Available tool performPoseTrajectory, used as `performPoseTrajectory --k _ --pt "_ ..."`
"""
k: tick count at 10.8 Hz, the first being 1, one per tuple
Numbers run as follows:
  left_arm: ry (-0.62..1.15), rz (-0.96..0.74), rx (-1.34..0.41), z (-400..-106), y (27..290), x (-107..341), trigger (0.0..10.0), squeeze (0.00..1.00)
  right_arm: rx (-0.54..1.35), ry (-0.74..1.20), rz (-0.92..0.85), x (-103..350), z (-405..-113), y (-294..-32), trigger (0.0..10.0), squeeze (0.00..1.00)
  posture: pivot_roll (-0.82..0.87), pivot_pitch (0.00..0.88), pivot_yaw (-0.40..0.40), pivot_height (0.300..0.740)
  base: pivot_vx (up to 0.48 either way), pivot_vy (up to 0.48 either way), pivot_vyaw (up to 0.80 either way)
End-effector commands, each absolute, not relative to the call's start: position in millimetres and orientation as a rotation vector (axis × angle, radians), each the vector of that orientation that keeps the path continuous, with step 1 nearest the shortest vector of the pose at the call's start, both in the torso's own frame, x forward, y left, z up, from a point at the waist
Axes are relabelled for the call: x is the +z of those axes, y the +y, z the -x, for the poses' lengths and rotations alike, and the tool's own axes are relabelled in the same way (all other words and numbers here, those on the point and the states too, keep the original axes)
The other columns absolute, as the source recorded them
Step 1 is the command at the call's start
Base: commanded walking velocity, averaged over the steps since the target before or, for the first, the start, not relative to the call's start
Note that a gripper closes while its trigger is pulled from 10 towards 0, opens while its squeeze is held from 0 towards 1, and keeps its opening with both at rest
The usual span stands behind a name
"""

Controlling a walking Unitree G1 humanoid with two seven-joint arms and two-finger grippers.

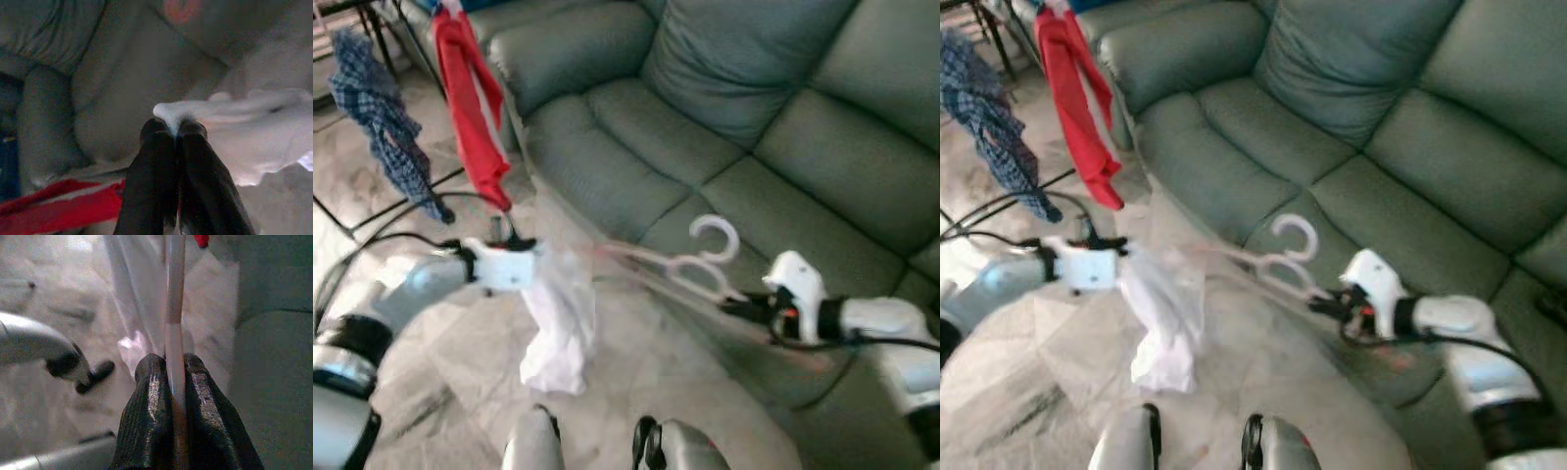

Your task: Hang hanger

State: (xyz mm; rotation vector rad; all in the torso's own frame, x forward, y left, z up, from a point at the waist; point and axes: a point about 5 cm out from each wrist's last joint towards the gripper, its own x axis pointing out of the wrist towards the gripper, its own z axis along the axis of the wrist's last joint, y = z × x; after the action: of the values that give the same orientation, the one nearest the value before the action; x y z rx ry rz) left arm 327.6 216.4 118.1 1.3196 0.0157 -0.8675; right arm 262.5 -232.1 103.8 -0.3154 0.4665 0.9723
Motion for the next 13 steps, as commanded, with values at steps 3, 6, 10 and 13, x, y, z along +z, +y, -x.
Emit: performPoseTrajectory --k 3,6,10,13 --pt "-0.07 -1.267 -0.831 -335 203 129 10.0 0.0 1.057 0.475 0.348 105 -258 -227 10.0 0.0 0.0 0.147 -0.03 0.74 0.0 0.0 0.0" --pt "0.02 -0.677 -0.611 -314 185 71 10.0 0.0 1.027 0.47 0.483 89 -268 -222 10.0 0.0 -0.01 0.164 -0.062 0.74 0.0 0.0 0.0" --pt "0.029 -0.582 -0.7 -290 182 57 10.0 0.0 1.08 0.476 0.578 87 -273 -222 10.0 0.0 -0.01 0.184 -0.092 0.74 0.0 0.0 0.0" --pt "0.022 -0.886 -1.001 -275 180 56 10.0 0.0 1.164 0.552 0.645 88 -270 -232 10.0 0.0 -0.01 0.179 -0.097 0.74 0.0 0.0 0.0"
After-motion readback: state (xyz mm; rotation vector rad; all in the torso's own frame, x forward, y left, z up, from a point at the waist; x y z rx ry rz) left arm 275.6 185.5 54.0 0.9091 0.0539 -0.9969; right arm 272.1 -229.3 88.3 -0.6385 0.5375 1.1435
